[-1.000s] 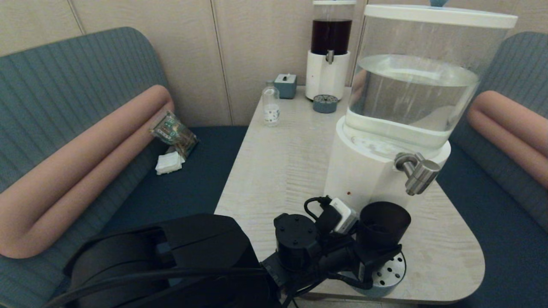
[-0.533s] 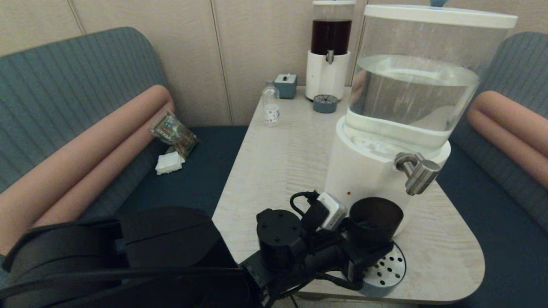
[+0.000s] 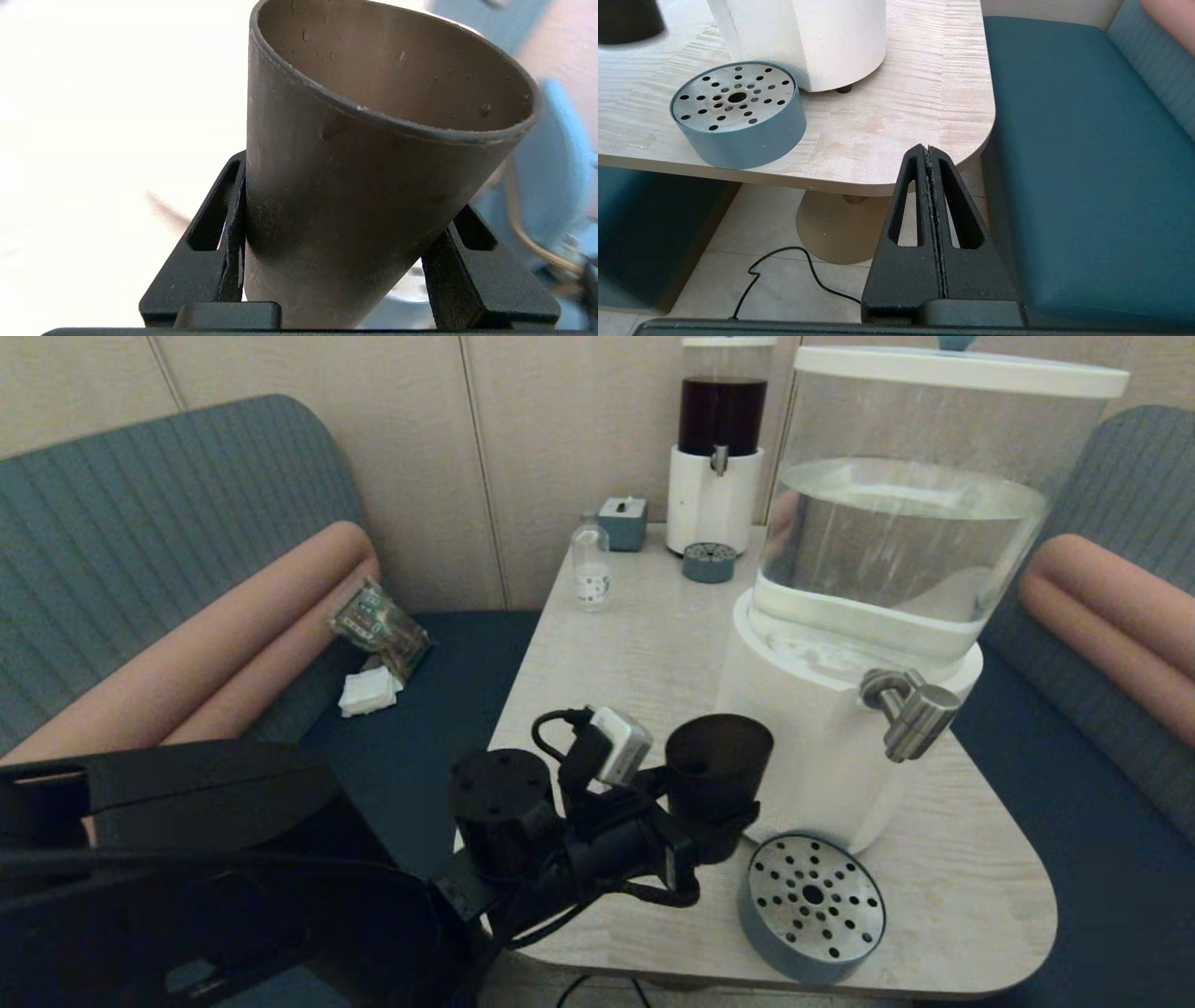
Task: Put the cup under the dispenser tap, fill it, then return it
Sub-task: Place the cup next to the water dispenser
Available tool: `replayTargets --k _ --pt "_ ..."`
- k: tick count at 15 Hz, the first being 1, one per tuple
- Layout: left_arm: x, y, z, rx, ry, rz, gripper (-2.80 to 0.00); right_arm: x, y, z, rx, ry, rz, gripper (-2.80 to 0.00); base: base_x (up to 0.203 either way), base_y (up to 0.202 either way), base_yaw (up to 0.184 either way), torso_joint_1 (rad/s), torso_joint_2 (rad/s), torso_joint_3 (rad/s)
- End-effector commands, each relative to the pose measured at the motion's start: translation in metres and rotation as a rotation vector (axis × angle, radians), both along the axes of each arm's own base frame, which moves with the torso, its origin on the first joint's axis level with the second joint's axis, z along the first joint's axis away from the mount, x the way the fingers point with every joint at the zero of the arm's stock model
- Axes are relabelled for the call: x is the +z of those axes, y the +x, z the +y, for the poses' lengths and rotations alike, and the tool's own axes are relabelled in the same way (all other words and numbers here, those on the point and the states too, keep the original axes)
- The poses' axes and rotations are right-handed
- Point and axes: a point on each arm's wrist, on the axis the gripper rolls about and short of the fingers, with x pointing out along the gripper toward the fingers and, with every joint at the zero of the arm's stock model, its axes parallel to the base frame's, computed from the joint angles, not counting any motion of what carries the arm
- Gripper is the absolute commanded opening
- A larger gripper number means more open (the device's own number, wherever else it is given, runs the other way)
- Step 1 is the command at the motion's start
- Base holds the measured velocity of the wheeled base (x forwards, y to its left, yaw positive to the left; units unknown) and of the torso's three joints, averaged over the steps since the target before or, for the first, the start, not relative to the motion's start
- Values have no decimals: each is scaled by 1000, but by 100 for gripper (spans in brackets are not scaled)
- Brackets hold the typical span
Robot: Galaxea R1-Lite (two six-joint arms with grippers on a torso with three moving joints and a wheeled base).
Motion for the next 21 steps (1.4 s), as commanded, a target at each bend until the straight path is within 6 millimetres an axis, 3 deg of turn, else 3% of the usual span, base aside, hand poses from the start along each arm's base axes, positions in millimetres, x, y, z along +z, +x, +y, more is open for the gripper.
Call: replayTargets --k 1,7,15,21 --pt "12 8 19 40 -27 -32 -280 0 0 0 0 0 0 -280 0 0 0 0 0 0" --pt "12 42 53 161 -31 -52 -280 0 0 0 0 0 1 -280 0 0 0 0 0 0" --pt "-15 124 98 355 -50 -83 -280 0 0 0 0 0 1 -280 0 0 0 0 0 0" --pt "-32 143 109 397 -43 -76 -280 0 0 0 0 0 0 -280 0 0 0 0 0 0"
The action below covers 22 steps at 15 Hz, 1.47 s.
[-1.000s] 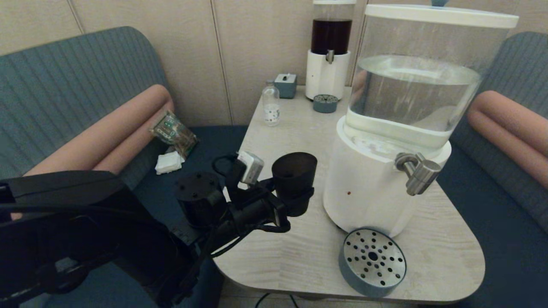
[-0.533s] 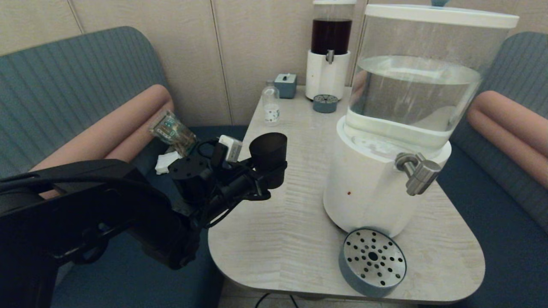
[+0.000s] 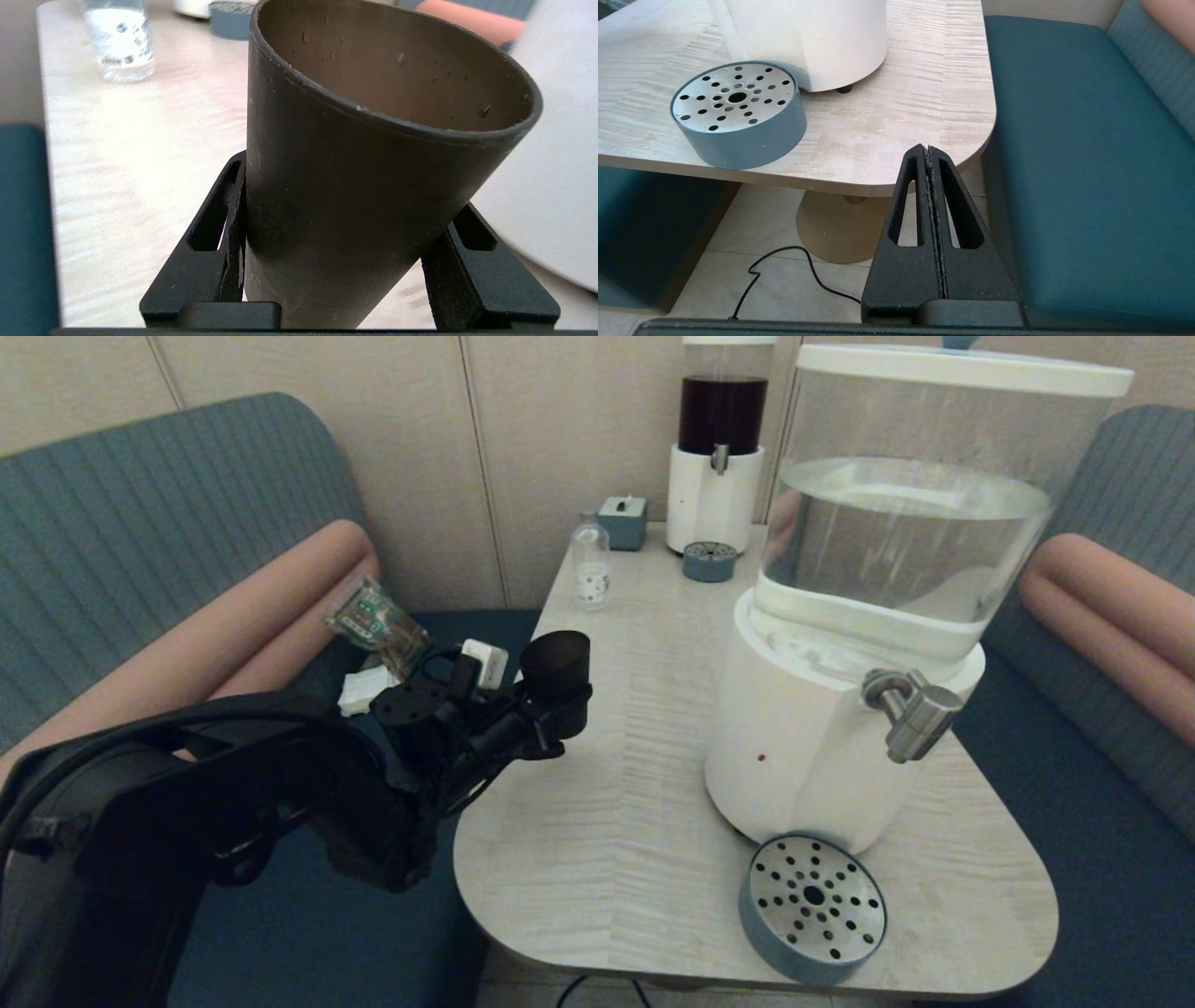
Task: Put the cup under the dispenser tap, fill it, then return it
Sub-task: Place the cup next to the water dispenser
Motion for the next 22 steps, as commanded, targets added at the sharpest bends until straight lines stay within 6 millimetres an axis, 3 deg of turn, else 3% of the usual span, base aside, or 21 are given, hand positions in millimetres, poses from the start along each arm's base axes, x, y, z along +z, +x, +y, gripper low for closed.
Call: replayTargets --k 1,22 --pt "-11 6 2 6 3 10 -280 0 0 0 0 0 0 -280 0 0 0 0 0 0" --pt "-40 22 -1 20 5 40 -280 0 0 0 0 2 -1 -280 0 0 0 0 0 0"
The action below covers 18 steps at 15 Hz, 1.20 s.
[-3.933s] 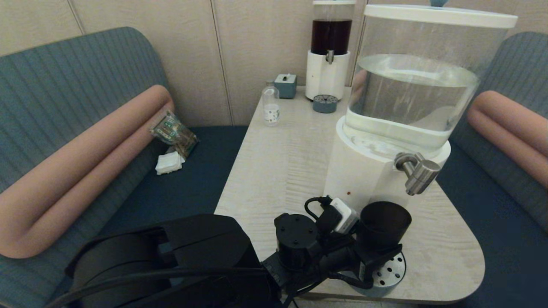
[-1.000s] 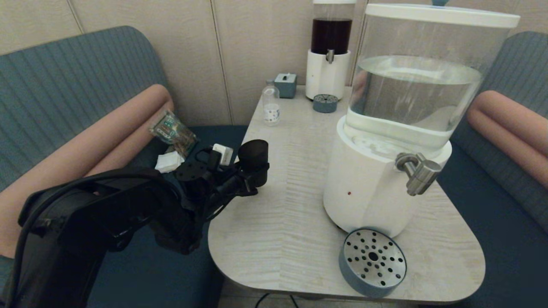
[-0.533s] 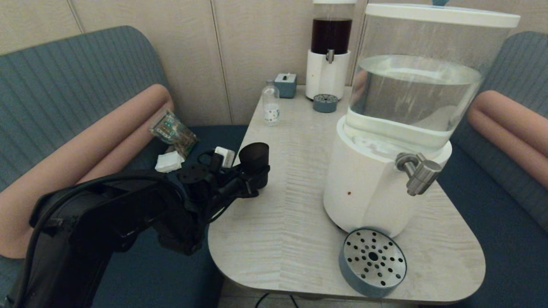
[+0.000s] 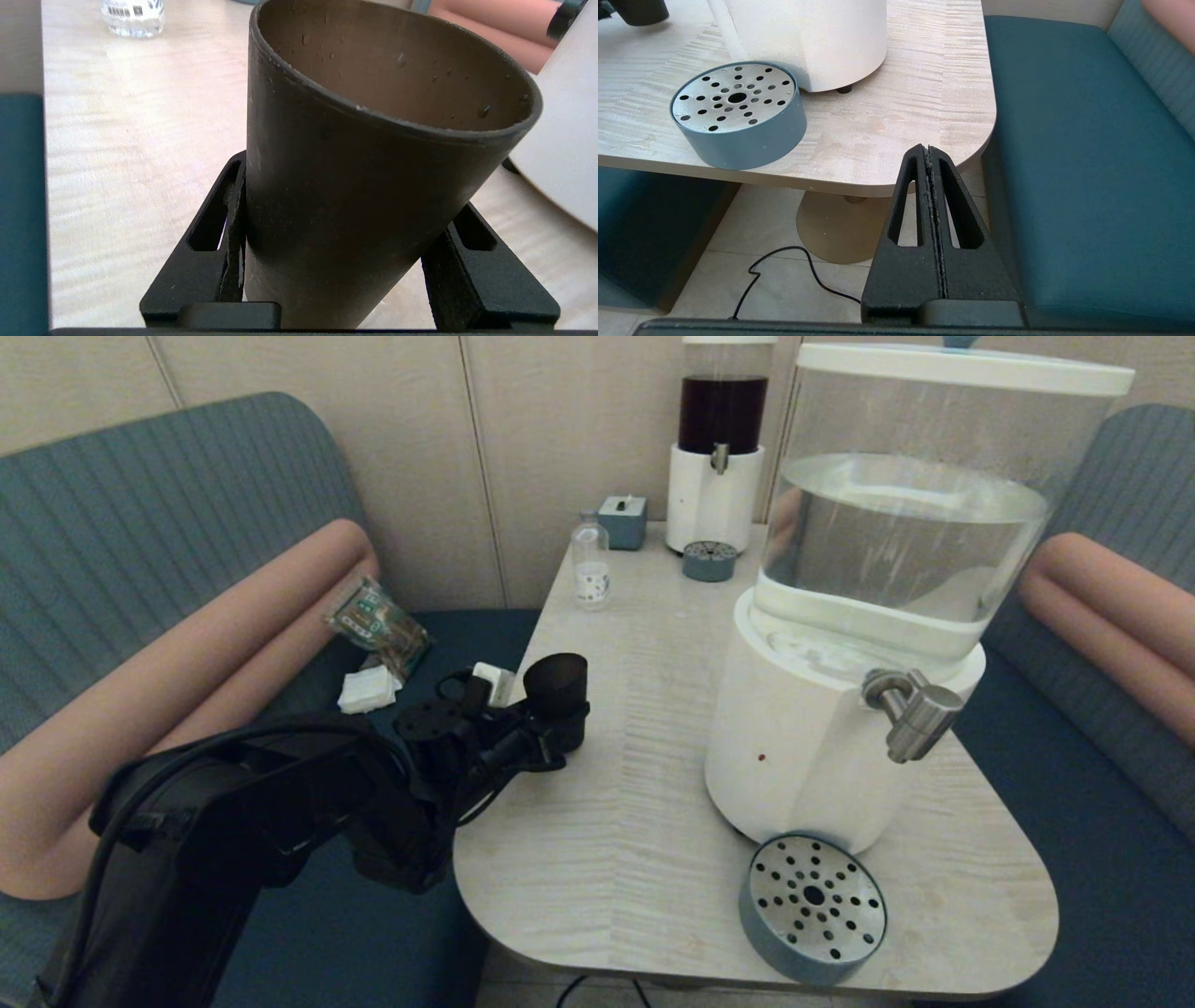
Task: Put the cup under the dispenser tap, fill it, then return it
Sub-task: Place the cup next to the water dispenser
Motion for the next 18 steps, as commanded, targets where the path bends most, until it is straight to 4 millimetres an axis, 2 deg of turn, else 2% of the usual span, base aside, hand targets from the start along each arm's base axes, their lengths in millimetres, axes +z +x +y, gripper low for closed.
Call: replayTargets --k 1,18 --pt "-4 1 0 -2 -2 2 -280 0 0 0 0 -1 0 -280 0 0 0 0 0 0" --pt "-7 2 0 13 -2 6 -280 0 0 0 0 0 1 -280 0 0 0 0 0 0"
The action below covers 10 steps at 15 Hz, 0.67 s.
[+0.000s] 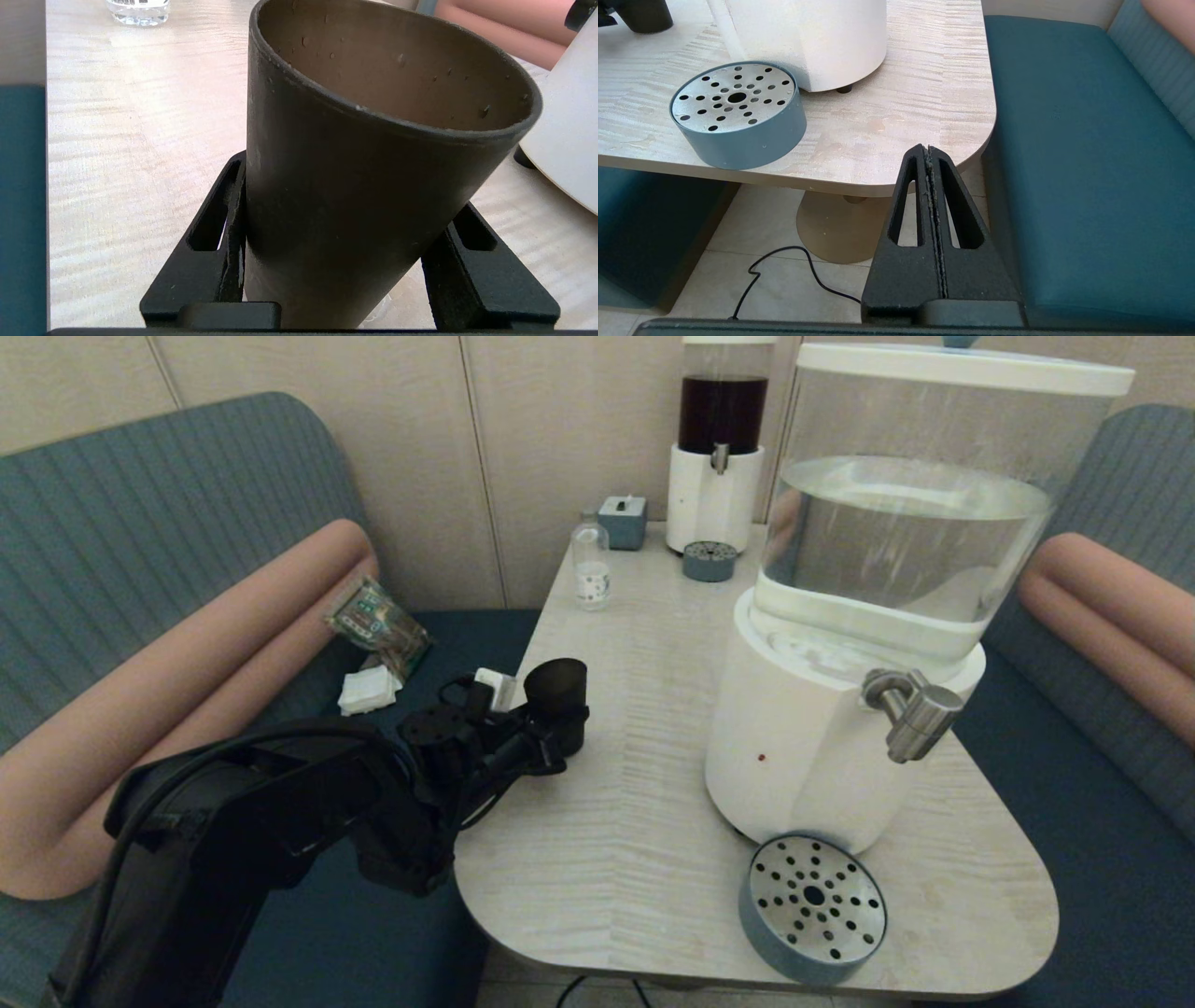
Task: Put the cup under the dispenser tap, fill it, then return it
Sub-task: Place the cup next to the water dispenser
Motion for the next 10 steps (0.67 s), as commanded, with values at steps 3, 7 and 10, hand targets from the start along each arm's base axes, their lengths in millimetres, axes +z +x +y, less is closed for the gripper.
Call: replayTargets --k 3,7,10 --pt "1 0 0 -4 -3 -10 0 0 0 0 0 0 0 -280 0 0 0 0 0 0" --pt "2 -2 1 -4 -1 -7 0 0 0 0 0 0 0 -280 0 0 0 0 0 0" --pt "1 -6 2 -3 4 5 0 0 0 0 0 0 1 -280 0 0 0 0 0 0"
